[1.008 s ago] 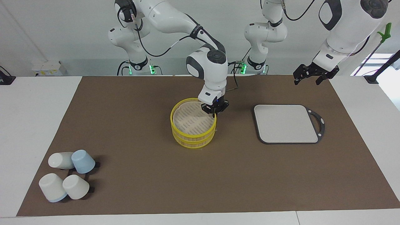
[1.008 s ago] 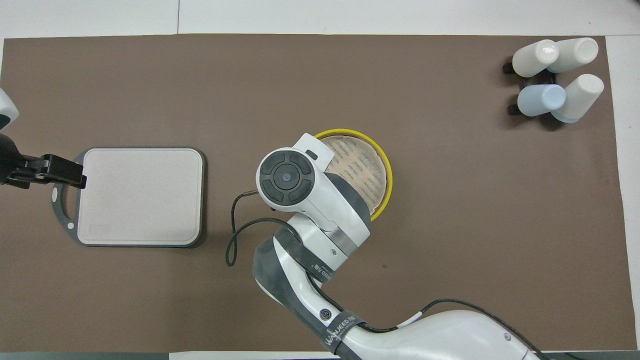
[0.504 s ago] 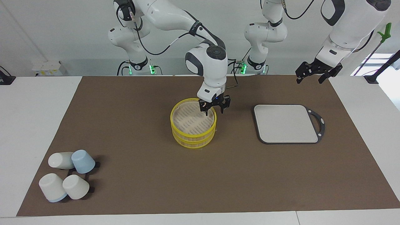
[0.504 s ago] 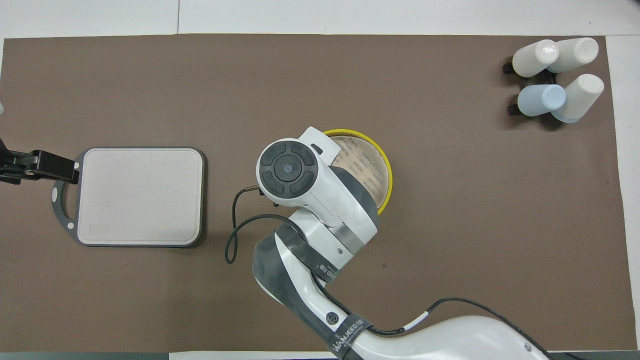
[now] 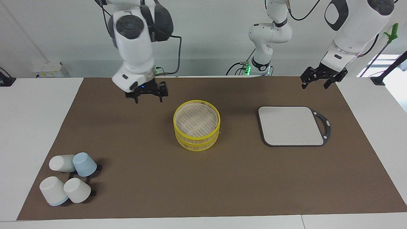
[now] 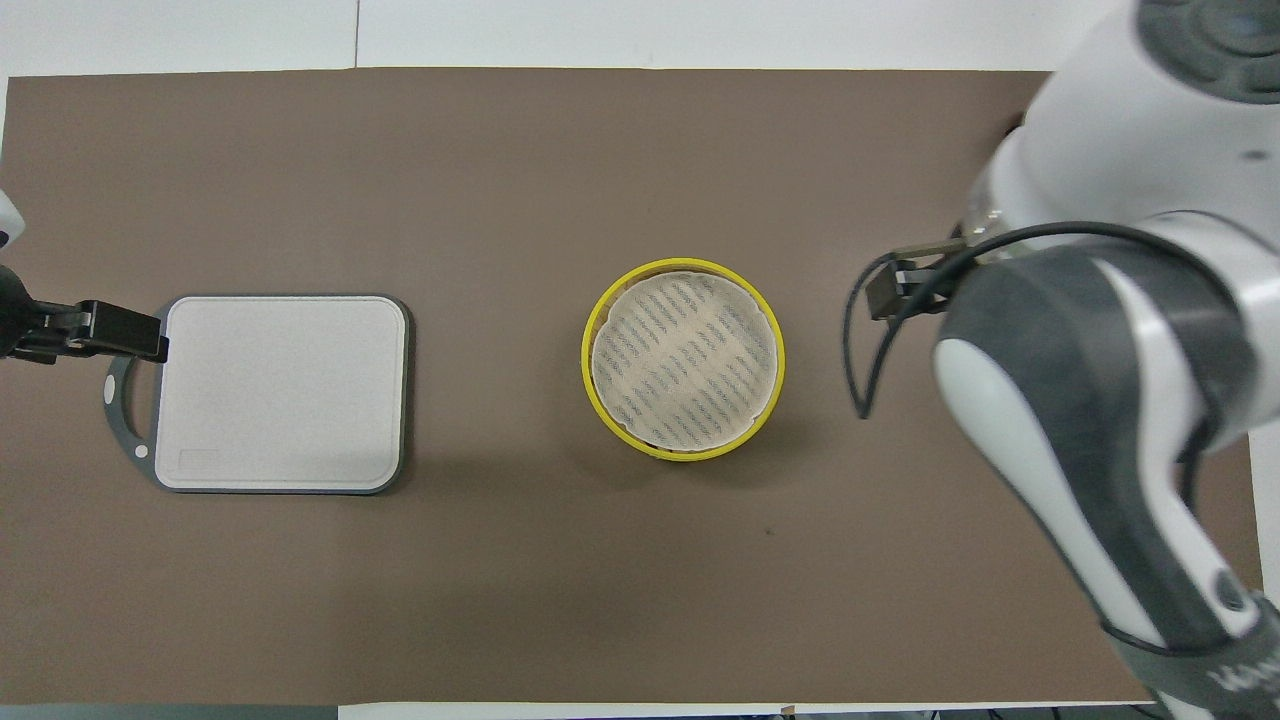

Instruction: Place bun in steamer

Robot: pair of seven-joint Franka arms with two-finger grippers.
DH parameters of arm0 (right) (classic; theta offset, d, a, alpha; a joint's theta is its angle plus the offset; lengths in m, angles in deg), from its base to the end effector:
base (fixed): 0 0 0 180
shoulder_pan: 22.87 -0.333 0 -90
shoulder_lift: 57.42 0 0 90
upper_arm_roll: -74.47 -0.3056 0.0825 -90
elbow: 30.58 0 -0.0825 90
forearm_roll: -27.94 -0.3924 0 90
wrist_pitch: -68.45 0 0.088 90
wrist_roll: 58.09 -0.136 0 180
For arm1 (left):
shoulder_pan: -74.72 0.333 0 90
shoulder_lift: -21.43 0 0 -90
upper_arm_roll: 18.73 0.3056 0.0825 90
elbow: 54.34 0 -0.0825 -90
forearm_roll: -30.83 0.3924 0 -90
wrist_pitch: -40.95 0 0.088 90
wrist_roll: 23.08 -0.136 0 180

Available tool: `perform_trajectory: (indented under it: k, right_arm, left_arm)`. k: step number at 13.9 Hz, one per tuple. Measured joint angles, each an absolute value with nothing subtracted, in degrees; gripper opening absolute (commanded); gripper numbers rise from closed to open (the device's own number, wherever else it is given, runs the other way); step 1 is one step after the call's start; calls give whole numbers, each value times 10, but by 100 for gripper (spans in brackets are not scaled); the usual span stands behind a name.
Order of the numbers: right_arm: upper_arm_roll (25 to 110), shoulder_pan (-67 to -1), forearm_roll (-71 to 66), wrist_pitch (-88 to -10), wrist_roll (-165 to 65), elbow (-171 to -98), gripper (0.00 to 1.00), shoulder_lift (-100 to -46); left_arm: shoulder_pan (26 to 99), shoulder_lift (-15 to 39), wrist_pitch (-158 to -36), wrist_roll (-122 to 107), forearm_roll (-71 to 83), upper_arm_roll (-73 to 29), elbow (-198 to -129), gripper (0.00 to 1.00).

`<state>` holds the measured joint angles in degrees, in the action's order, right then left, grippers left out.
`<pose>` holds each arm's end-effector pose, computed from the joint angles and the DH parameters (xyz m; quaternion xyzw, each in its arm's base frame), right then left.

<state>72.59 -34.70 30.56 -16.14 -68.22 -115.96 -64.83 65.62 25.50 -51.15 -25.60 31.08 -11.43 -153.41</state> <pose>0.5700 0.1312 0.5417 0.9968 0.0306 -0.0656 0.0350 0.5396 -0.0146 0.5511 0.9989 -0.0381 -0.0256 0.0025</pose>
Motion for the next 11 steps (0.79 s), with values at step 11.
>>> perform_trajectory:
  k: [11]
  right_arm:
    - [723,-302,305,-158,-620,-1224,100,-575]
  left_arm:
    - [656,260,-516,-256,311,-115,-1541,100]
